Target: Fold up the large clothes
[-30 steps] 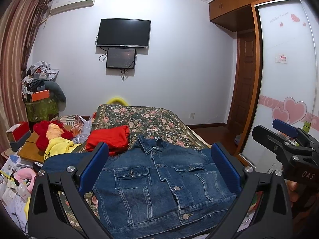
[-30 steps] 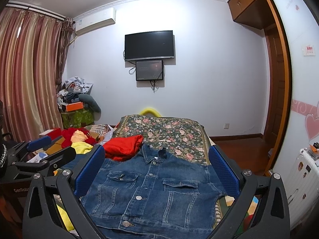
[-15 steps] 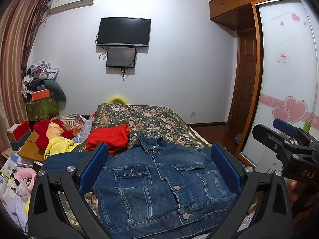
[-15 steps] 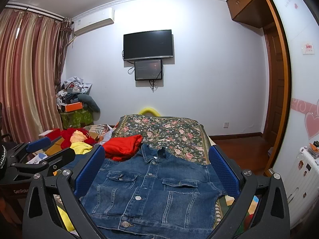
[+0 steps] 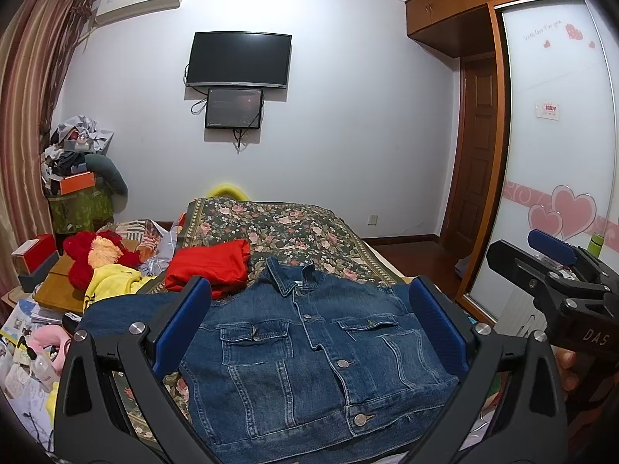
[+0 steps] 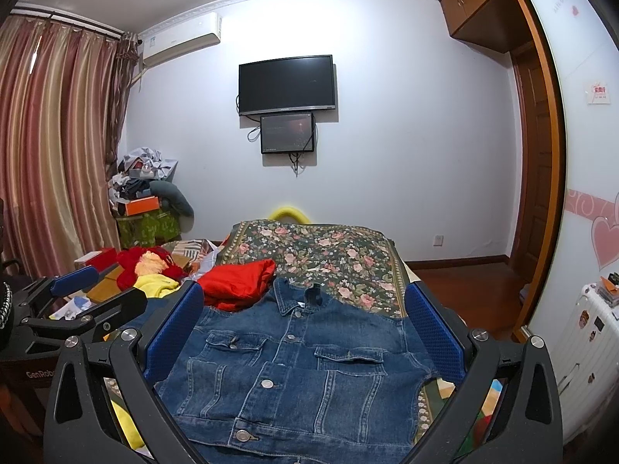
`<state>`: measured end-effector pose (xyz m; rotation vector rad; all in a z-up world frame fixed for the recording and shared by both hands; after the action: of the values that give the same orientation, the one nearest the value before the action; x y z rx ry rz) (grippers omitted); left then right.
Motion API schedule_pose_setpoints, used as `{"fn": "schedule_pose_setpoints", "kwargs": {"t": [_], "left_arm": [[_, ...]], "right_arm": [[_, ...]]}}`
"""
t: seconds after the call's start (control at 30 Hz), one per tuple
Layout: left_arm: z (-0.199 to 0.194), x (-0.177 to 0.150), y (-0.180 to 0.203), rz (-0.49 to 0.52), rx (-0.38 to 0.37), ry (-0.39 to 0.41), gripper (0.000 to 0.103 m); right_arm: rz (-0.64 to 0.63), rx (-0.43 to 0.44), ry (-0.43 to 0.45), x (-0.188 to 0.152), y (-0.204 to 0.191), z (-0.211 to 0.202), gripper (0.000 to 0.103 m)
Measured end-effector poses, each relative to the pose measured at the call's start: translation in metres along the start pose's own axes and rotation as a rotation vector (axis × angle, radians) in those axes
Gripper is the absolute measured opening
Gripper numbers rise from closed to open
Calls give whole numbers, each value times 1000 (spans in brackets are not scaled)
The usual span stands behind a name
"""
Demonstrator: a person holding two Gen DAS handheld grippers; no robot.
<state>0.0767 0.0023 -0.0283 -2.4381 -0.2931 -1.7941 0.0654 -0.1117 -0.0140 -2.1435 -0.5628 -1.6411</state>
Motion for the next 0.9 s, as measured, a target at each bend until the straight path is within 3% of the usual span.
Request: {"fn": "schedule_pose_setpoints", "kwargs": {"t": [0.5, 0.9], "left_arm": [[7, -3, -5, -9, 10, -9, 103], [39, -7, -24, -20, 46, -65, 103]], "right_arm": [[6, 7, -13, -1, 1, 6, 103], [17, 2, -71, -8, 7, 35, 103]]}}
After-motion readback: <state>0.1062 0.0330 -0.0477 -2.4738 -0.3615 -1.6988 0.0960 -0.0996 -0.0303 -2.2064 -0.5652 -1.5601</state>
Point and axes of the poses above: each gripper's, at about its wrist camera, not at the fingertips, and z roughly the way its jaws point, y to its right, x to its top, the point moved 8 cm from there along z, roughly the way its jaws point, and after that the axes turned 11 degrees about x, right-handed, at the moved point
